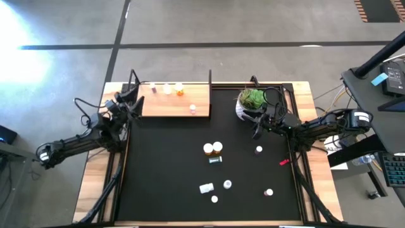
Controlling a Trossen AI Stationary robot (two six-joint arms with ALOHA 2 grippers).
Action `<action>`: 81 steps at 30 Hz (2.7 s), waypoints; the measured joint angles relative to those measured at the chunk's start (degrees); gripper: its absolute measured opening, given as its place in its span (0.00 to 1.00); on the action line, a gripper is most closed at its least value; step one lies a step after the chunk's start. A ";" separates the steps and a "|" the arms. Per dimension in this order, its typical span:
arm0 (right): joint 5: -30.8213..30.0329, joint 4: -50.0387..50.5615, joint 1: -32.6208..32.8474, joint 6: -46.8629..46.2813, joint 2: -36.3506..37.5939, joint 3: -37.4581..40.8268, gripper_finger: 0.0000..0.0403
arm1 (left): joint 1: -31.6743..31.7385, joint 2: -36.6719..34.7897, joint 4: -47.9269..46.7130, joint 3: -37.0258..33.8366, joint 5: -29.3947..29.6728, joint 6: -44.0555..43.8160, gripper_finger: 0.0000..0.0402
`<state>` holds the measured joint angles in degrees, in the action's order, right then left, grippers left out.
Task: Pick and place medicine bottles onto shelf by color
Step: Put the top pink pill bottle on the shelf
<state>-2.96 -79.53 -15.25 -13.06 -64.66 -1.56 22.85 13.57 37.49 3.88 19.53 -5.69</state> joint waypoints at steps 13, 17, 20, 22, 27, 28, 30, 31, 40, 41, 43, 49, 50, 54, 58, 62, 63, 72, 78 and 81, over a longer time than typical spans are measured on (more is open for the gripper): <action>0.00 0.02 0.00 0.00 0.00 0.00 0.35 | 0.01 18.87 -8.17 13.44 15.21 -10.11 0.76; 0.00 0.01 0.00 0.00 0.00 0.00 0.35 | 0.03 26.32 -19.79 20.41 16.77 -17.70 0.76; 0.00 0.01 0.00 0.00 0.00 0.00 0.34 | 0.03 32.31 -28.38 25.16 17.58 -25.01 0.76; 0.00 0.00 0.00 0.00 0.00 0.00 0.35 | 0.01 36.22 -32.79 27.93 18.09 -29.31 0.76; 0.00 0.02 0.00 0.00 0.00 0.00 0.34 | 0.03 45.15 -40.75 34.22 18.32 -35.97 0.76; 0.00 0.01 0.00 0.00 0.00 0.00 0.34 | 0.01 46.80 -41.94 35.41 18.18 -36.41 0.76; 0.00 0.02 0.00 0.00 0.00 0.00 0.34 | 0.01 49.81 -44.05 37.91 17.85 -37.87 0.76; 0.00 0.02 0.00 0.00 0.00 0.00 0.34 | 0.01 51.39 -45.48 39.19 17.62 -38.95 0.76; 0.00 0.01 0.00 0.00 0.00 0.00 0.34 | 0.01 64.34 -54.52 48.16 16.73 -48.61 0.76; 0.00 0.01 0.00 0.00 0.00 0.00 0.35 | -0.04 65.32 -54.59 48.87 16.39 -49.19 0.76; 0.00 0.00 0.00 0.00 0.00 0.00 0.34 | -0.02 66.88 -55.48 50.47 15.31 -49.47 0.76; 0.00 0.00 0.00 0.00 0.00 -0.01 0.35 | -0.06 71.05 -58.35 54.17 10.58 -50.73 0.76; 0.00 0.02 0.00 0.00 0.00 -0.02 0.35 | -0.07 71.70 -58.66 54.75 10.11 -51.58 0.76; 0.00 0.00 0.00 0.00 0.00 -0.02 0.35 | -0.10 74.43 -61.65 57.39 7.85 -53.92 0.76; 0.00 0.00 0.00 0.00 0.00 -0.02 0.35 | -0.10 76.17 -64.01 60.27 4.57 -56.65 0.76; 0.00 0.02 0.00 0.00 0.00 -0.02 0.35 | -0.10 77.92 -66.31 62.35 0.96 -58.55 0.76; 0.00 0.02 0.00 0.00 0.00 -0.02 0.34 | -0.10 78.35 -66.64 62.92 0.18 -58.63 0.76; 0.00 0.02 -0.01 0.00 0.00 -0.02 0.34 | -0.59 82.39 -67.62 66.20 -3.19 -61.51 0.76; 0.00 0.02 0.00 0.00 0.00 -0.02 0.35 | -1.77 84.34 -70.03 68.63 -4.27 -61.70 0.76; 0.00 0.02 -0.02 0.00 0.00 -0.02 0.35 | -2.42 85.30 -70.31 68.98 -4.31 -61.70 0.76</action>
<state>-2.96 -79.50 -15.26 -13.06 -64.66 -1.58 20.43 98.87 -32.82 72.86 15.22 -67.40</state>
